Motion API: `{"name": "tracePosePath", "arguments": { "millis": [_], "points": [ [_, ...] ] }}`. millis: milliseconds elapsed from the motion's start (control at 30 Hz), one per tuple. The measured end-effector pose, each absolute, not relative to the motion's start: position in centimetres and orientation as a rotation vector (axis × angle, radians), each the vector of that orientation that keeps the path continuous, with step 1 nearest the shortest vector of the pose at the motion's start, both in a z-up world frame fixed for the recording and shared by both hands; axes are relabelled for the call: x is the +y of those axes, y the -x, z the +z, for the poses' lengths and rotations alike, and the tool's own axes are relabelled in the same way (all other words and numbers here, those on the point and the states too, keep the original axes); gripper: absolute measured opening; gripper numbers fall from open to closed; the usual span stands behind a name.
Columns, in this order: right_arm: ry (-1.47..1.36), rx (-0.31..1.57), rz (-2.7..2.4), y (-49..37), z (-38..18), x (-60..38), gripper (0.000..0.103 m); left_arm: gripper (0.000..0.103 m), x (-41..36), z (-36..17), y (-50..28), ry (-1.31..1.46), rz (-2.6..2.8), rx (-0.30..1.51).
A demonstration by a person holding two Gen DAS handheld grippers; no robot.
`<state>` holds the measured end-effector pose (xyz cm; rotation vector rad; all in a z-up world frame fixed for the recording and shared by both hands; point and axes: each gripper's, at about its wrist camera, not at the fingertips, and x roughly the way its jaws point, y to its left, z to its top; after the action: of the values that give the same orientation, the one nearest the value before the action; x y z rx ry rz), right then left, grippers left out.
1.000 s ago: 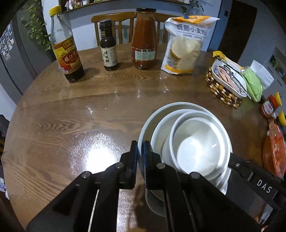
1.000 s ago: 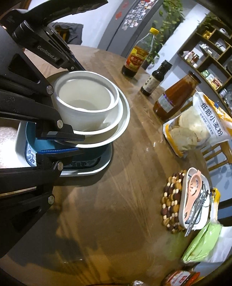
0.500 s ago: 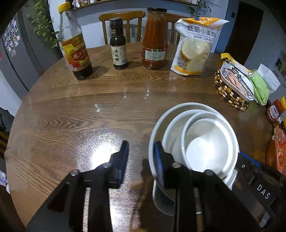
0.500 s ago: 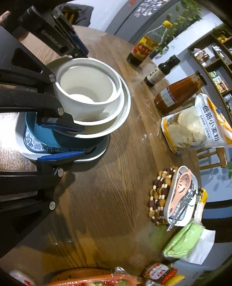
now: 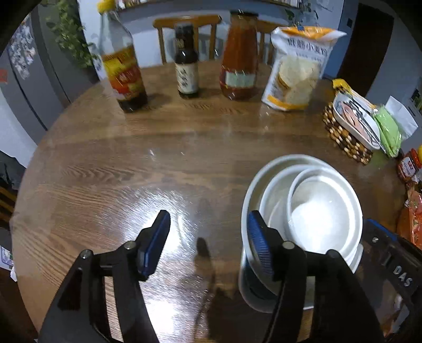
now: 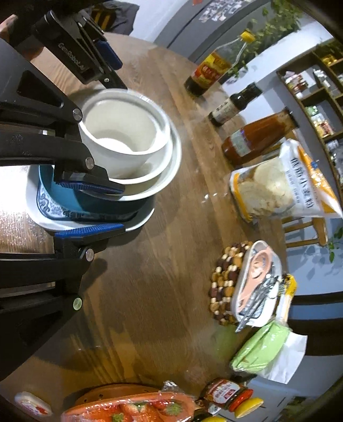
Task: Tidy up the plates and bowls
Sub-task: 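Lower the nested bowl stack onto the teal-blue plate with both grippers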
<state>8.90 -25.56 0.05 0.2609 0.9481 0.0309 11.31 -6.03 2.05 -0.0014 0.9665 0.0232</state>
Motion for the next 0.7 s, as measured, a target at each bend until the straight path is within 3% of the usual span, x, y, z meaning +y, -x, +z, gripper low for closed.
{"name": "tracePosePath", "arguments": {
  "millis": [100,700],
  "points": [
    [-0.239,0.942,0.017,-8.8,0.6,-25.4,0.032,0.076,-5.7,3.0,-11.1,0.014,0.017,0.934],
    [-0.256,0.906,0.086,-7.0,2.5,-24.4,0.036,0.078,-5.1,5.6,-9.0,-0.005,0.028,0.863]
  ]
}}
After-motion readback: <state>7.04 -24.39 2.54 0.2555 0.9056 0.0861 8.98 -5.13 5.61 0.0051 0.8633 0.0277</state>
